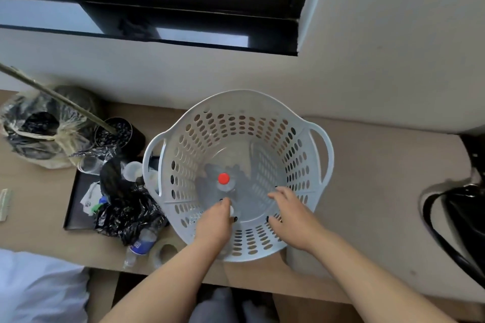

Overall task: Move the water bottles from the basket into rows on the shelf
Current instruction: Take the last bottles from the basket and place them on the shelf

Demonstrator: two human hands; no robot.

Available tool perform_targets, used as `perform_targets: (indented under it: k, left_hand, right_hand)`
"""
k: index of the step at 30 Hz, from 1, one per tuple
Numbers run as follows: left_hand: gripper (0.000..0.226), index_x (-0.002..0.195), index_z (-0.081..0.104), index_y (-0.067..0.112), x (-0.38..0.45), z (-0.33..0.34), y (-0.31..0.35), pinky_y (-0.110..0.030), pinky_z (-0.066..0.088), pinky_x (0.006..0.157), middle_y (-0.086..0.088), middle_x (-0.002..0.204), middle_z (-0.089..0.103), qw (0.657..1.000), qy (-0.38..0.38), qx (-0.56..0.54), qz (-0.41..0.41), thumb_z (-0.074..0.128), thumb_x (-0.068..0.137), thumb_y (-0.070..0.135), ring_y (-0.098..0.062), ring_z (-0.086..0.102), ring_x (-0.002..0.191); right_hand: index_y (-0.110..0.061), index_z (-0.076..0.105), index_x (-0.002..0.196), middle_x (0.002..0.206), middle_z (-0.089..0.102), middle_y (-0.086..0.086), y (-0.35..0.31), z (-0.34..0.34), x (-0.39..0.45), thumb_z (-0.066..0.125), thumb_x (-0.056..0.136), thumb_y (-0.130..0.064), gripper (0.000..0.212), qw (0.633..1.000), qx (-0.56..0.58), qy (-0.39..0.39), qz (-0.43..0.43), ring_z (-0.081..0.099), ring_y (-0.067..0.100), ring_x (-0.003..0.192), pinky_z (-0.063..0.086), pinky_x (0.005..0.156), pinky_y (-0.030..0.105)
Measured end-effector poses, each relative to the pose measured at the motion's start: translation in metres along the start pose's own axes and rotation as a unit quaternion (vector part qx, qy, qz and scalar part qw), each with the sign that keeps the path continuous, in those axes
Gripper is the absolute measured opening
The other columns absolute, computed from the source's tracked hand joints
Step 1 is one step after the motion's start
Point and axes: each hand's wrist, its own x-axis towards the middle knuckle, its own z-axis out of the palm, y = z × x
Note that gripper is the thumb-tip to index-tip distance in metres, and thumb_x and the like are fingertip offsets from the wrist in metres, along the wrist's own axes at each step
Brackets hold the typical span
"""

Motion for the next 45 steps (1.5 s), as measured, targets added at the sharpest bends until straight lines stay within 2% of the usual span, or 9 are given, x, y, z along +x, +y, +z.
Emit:
perform_targets:
  k: [4,10,15,20,27,32,36,41,45]
  left_hand:
    - [0.031,0.123,0.045,0.017,-0.022,-0.019,0.005,-0.033,0.035,0.064,-0.006,0.108,0.065,0.998,0.056,-0.021,0.031,0.047,0.098,0.034,-0.029,0.062,0.097]
    - [0.029,0.116,0.048,0.026,-0.072,-0.071,0.023,-0.037,0.045,0.068,-0.001,0.087,0.068,0.98,0.13,-0.147,0.043,0.05,0.094,0.044,-0.025,0.064,0.088]
    - [0.021,0.112,0.054,0.031,-0.115,-0.126,0.04,-0.037,0.049,0.065,0.009,0.069,0.063,0.948,0.206,-0.221,0.103,0.058,0.091,0.036,-0.012,0.061,0.069]
    - [0.021,0.109,0.061,0.029,-0.142,-0.174,0.045,-0.022,0.038,0.049,0.015,0.048,0.051,0.912,0.268,-0.255,0.178,0.066,0.088,0.031,0.004,0.05,0.047]
    - [0.03,0.109,0.063,0.033,-0.149,-0.194,0.038,-0.049,0.055,0.053,-0.009,0.069,0.069,0.862,0.284,-0.347,0.236,0.061,0.086,0.053,-0.028,0.067,0.06]
    - [0.029,0.107,0.065,0.032,-0.146,-0.195,0.039,-0.045,0.058,0.059,0.002,0.073,0.074,0.874,0.248,-0.362,0.21,0.066,0.082,0.048,-0.016,0.07,0.064]
    - [0.04,0.124,0.056,0.015,-0.128,-0.196,0.041,-0.035,0.058,0.082,-0.002,0.099,0.076,0.848,0.158,-0.47,0.189,0.066,0.087,0.027,-0.02,0.074,0.086]
    - [0.042,0.129,0.047,0.026,-0.082,-0.159,0.022,-0.031,0.052,0.095,0.007,0.115,0.067,0.903,0.114,-0.407,0.075,0.062,0.092,0.013,-0.009,0.065,0.106]
    - [0.052,0.138,0.041,0.02,-0.038,-0.12,0.006,-0.037,0.05,0.096,-0.001,0.134,0.056,0.956,0.024,-0.29,-0.016,0.061,0.09,0.018,-0.017,0.057,0.115]
  right_hand:
    - [-0.021,0.031,0.147,0.155,0.017,-0.006,-0.01,-0.01,-0.017,0.051,0.095,-0.028,0.056,0.999,0.033,0.013,0.006,0.033,0.017,0.138,0.032,0.113,0.033]
    - [-0.018,0.031,0.146,0.153,0.021,-0.005,-0.034,-0.039,-0.053,0.052,0.094,-0.025,0.056,0.999,0.032,0.032,-0.015,0.032,0.016,0.138,0.03,0.111,0.029]
    - [-0.019,0.029,0.147,0.151,0.023,-0.005,-0.055,-0.066,-0.079,0.062,0.087,-0.03,0.069,0.996,0.026,0.065,-0.051,0.03,0.014,0.139,0.029,0.112,0.027]
    - [-0.022,0.025,0.148,0.151,0.023,-0.007,-0.069,-0.076,-0.096,0.072,0.077,-0.029,0.085,0.99,0.039,0.103,-0.091,0.028,0.012,0.139,0.028,0.115,0.028]
    - [-0.029,0.019,0.15,0.154,0.026,-0.009,-0.079,-0.068,-0.094,0.073,0.077,-0.041,0.092,0.972,0.018,0.196,-0.129,0.021,0.011,0.144,0.02,0.119,0.043]
    - [-0.033,0.045,0.133,0.13,0.053,-0.014,-0.078,-0.065,-0.087,0.074,0.074,-0.04,0.066,0.973,0.057,0.189,-0.116,0.049,0.009,0.119,0.045,0.1,0.035]
    - [-0.038,0.056,0.109,0.1,0.065,-0.018,-0.066,-0.055,-0.083,0.082,0.065,-0.021,0.054,0.944,0.254,0.209,-0.016,0.062,0.003,0.094,0.049,0.076,0.02]
    - [-0.034,0.057,0.107,0.091,0.065,-0.019,-0.054,-0.049,-0.067,0.083,0.066,-0.017,0.052,0.907,0.347,0.236,0.046,0.06,-0.005,0.083,0.042,0.064,0.009]
    - [-0.03,0.06,0.109,0.094,0.069,-0.017,-0.043,-0.045,-0.05,0.083,0.066,-0.018,0.05,0.906,0.356,0.22,0.061,0.061,-0.005,0.085,0.045,0.067,0.012]
